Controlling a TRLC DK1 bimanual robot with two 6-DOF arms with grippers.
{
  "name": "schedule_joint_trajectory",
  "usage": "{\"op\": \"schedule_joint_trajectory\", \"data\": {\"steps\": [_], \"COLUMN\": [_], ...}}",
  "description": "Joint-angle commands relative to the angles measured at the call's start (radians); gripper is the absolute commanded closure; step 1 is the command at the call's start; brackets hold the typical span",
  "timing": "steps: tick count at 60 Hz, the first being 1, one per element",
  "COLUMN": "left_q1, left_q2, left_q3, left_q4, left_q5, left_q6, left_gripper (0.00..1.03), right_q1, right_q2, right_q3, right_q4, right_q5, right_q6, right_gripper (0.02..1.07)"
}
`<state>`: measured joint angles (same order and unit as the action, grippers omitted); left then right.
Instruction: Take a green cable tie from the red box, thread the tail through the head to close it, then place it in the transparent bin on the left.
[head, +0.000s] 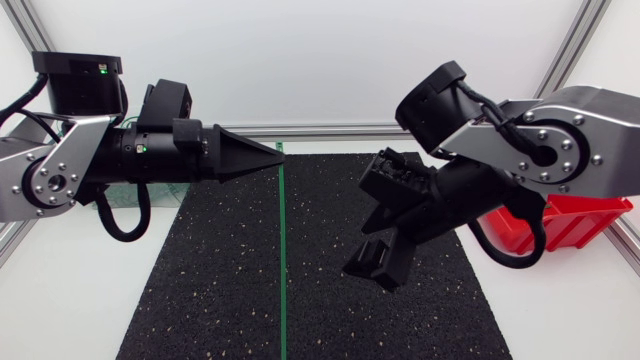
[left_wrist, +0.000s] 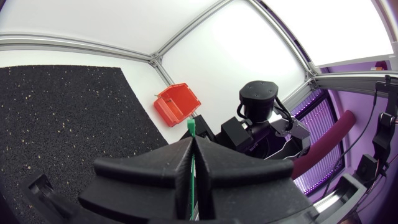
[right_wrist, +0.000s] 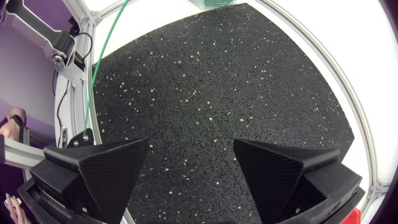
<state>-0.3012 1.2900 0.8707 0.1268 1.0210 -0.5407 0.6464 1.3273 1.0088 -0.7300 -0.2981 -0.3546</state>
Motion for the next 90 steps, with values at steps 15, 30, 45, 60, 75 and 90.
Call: {"op": "schedule_joint_trajectory", "data": {"steps": [15, 30, 45, 60, 75, 90], "left_q1": [0.045, 0.071, 0.096, 0.139, 0.132, 0.114], "left_q2": [0.048, 0.117, 0.138, 0.17, 0.18, 0.203], "left_q3": [0.073, 0.119, 0.134, 0.146, 0.152, 0.175], "left_q4": [-0.046, -0.082, -0.084, -0.088, -0.119, -0.148], "left_q5": [0.045, 0.105, 0.143, 0.168, 0.166, 0.16], "left_q6": [0.045, 0.054, 0.084, 0.123, 0.156, 0.17], "left_gripper": [1.0, 1.0, 1.0, 1.0, 1.0, 1.0], "right_q1": [0.095, 0.194, 0.283, 0.348, 0.314, 0.279], "right_q2": [-0.031, -0.092, -0.063, 0.01, 0.021, 0.089], "right_q3": [-0.067, -0.231, -0.378, -0.493, -0.564, -0.616], "right_q4": [0.175, 0.603, 1.064, 1.442, 1.482, 1.604], "right_q5": [0.252, 0.616, 0.741, 0.683, 0.376, 0.163], "right_q6": [-0.187, -0.465, -0.857, -1.239, -1.511, -1.718], "right_gripper": [0.06, 0.07, 0.07, 0.07, 0.05, 0.05]}}
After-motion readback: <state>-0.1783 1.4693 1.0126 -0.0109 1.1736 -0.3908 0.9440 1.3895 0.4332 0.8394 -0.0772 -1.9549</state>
